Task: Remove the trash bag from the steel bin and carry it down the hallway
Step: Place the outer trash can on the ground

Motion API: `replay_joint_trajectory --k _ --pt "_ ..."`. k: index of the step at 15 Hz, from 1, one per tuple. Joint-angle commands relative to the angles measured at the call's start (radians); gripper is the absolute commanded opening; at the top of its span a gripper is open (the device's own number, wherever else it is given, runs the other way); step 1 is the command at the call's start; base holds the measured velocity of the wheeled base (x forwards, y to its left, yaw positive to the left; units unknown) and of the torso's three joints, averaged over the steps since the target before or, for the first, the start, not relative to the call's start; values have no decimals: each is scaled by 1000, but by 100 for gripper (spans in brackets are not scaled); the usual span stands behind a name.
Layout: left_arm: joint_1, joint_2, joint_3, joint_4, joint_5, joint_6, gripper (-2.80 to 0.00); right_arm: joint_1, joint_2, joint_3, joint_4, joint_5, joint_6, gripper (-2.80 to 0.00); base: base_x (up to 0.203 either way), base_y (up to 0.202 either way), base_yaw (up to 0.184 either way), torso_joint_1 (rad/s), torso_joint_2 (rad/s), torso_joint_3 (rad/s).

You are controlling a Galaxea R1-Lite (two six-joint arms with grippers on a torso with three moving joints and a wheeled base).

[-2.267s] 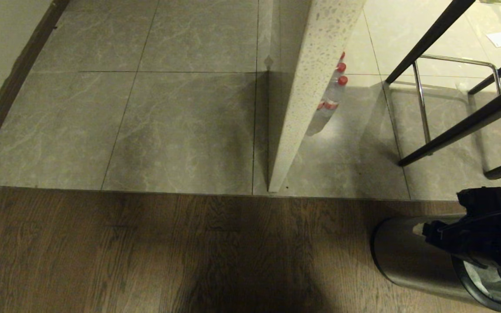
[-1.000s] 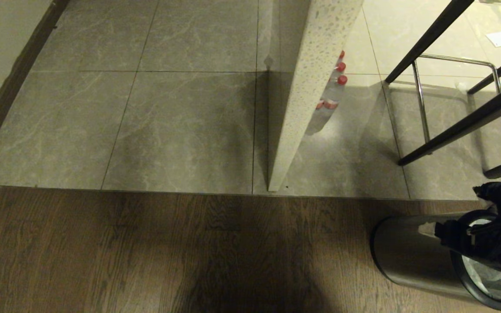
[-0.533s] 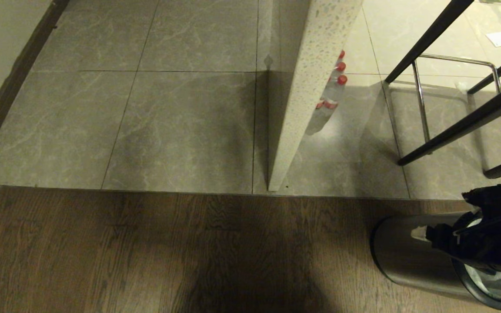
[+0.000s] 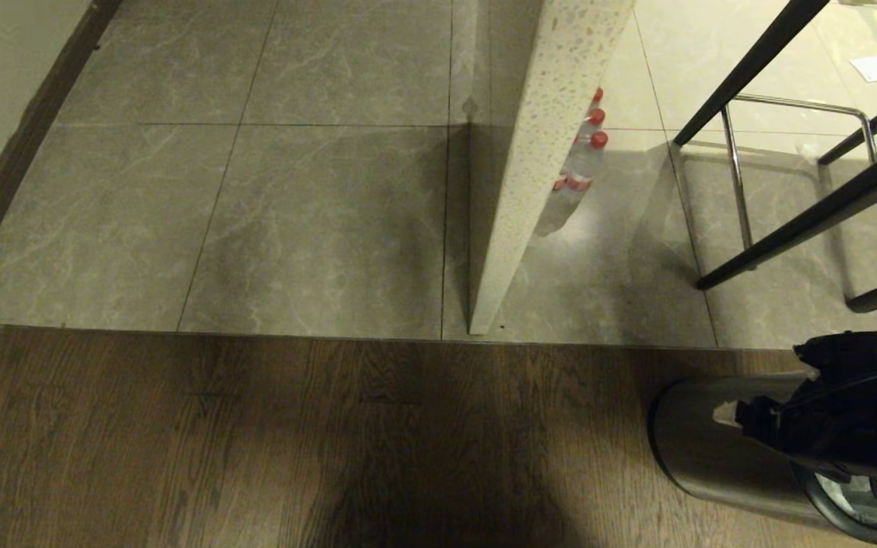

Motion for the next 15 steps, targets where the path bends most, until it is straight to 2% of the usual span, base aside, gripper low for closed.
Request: replay_joint_trajectory --k 1,8,10,15 --pt "0 -2 2 0 1 0 -280 0 41 -3 -22 -1 3 -280 0 0 0 0 0 0" --pt "0 -2 2 0 1 0 -280 0 18 6 -20 -11 -3 -280 0 0 0 0 0 0" --pt "0 -2 2 0 1 0 -280 0 -35 10 -19 -55 -3 -280 0 0 0 0 0 0" --pt "0 -2 1 0 1 0 -280 0 -75 14 -10 -64 -1 -280 0 0 0 0 0 0"
